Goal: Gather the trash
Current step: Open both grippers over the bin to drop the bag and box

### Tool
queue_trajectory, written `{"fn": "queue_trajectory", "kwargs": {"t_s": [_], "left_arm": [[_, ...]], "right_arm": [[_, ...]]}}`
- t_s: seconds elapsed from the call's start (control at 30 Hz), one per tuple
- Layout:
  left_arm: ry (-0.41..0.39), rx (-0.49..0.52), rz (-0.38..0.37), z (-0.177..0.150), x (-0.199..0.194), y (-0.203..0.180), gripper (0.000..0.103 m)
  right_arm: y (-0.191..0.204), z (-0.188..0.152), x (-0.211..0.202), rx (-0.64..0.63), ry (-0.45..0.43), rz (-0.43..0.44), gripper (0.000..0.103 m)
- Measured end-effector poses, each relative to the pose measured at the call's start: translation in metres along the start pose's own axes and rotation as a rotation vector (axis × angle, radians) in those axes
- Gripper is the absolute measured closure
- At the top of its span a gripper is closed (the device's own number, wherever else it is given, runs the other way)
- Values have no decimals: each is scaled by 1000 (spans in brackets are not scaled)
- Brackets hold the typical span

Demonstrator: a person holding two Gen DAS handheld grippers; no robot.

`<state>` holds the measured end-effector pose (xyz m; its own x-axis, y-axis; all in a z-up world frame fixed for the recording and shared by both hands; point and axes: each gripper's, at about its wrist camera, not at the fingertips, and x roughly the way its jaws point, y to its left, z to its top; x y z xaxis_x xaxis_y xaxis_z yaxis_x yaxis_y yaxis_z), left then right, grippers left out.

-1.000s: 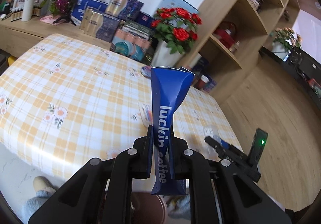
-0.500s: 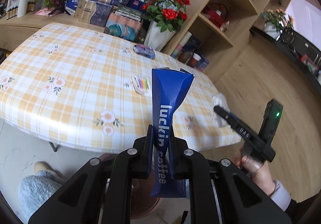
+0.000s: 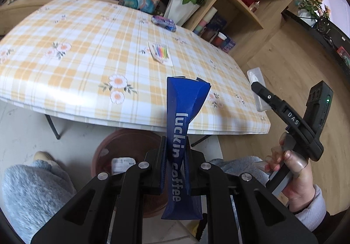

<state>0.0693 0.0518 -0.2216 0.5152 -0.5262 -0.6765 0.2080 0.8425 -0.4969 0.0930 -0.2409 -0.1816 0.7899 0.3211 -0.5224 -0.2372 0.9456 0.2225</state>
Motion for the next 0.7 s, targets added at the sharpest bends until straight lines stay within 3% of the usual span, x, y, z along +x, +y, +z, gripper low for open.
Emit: {"fn": "queue_trajectory", "kwargs": {"t_s": [0.03, 0.1, 0.13, 0.17, 0.23, 0.47, 0.57, 0.7], "left_arm": [[14, 0, -8, -2, 5, 0, 89], [17, -1, -7, -4, 9, -1, 78], [12, -5, -2, -4, 10, -1, 61], [-1, -10, 6, -3, 9, -1, 50], [-51, -16, 37, 0, 1, 0, 45], [-248, 42, 231, 13, -41, -2, 13], [-320, 53, 302, 16, -58, 0, 8], [-360, 46, 362, 18, -71, 7, 6]], "right_arm": [[1, -1, 0, -2, 1, 0, 46], [1, -2, 0, -6, 7, 3, 46], [2, -3, 1, -6, 12, 5, 46], [2, -4, 1, -6, 15, 8, 46], [4, -7, 1, -12, 21, 18, 46], [18, -16, 3, -46, 43, 47, 46], [25, -21, 6, -61, 60, 59, 46], [32, -27, 8, -74, 82, 71, 46]]}}
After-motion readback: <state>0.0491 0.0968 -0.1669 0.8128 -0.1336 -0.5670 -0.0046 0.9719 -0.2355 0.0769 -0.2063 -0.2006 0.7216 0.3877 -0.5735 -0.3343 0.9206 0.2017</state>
